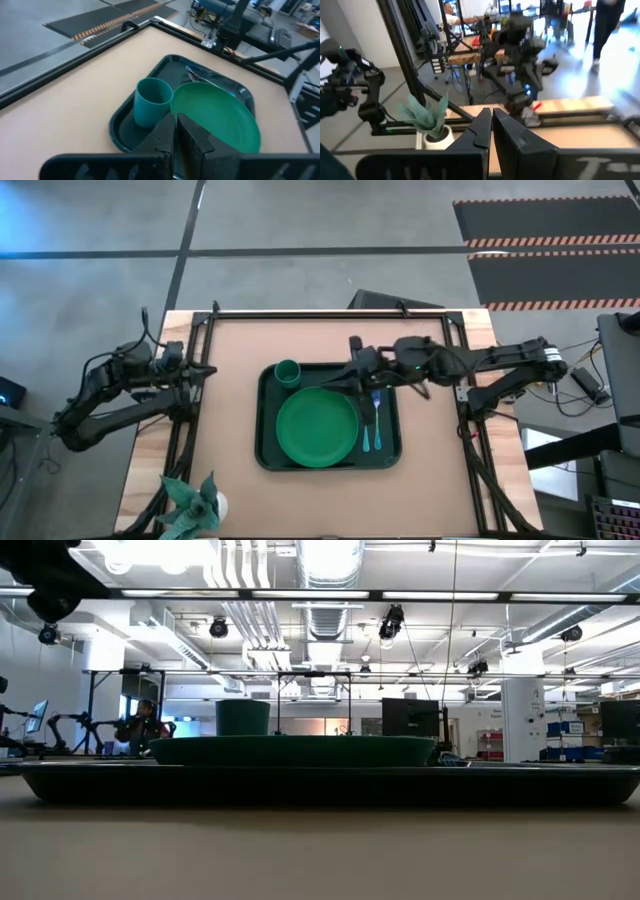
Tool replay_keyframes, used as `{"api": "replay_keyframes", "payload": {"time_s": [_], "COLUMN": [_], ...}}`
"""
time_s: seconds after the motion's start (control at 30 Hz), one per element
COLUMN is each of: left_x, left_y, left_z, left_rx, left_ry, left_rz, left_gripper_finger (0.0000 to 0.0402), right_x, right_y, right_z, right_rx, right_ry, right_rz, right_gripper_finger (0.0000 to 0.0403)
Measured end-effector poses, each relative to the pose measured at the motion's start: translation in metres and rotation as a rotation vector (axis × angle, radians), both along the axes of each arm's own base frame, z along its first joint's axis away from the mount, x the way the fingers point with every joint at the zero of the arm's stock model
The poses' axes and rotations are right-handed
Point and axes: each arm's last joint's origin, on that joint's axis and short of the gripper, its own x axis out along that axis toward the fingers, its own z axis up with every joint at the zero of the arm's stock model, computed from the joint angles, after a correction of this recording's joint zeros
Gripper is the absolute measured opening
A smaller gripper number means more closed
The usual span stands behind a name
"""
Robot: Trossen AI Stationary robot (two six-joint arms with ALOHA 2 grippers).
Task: Pick and place plate/cup/fork/spoon on tray
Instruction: Return to Home Position
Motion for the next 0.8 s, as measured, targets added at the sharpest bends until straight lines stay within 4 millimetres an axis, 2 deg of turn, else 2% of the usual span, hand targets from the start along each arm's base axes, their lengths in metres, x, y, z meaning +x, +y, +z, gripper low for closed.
{"api": "replay_keyframes", "payload": {"time_s": [0.17,0.4,0.57,0.8], "left_x": [0.002,0.001,-0.001,-0.008], "left_y": [0.0,0.0,-0.001,-0.004], "left_z": [0.0,0.0,-0.001,-0.004], "left_rx": [-0.008,0.008,0.02,0.035], "left_ry": [0.006,0.008,0.019,0.018], "left_rz": [-0.018,-0.027,-0.034,-0.04], "left_gripper_finger": [0.0,0.0,0.0,0.0], "right_x": [0.016,0.015,-0.002,-0.041], "right_y": [0.002,0.0,-0.002,-0.01], "right_z": [-0.019,-0.018,-0.003,0.016], "right_rx": [0.083,-0.01,-0.029,-0.091], "right_ry": [0.079,0.064,0.043,0.057], "right_rz": [-0.009,-0.013,-0.022,-0.194], "right_gripper_finger": [0.0009,0.0009,0.0009,0.0009]}}
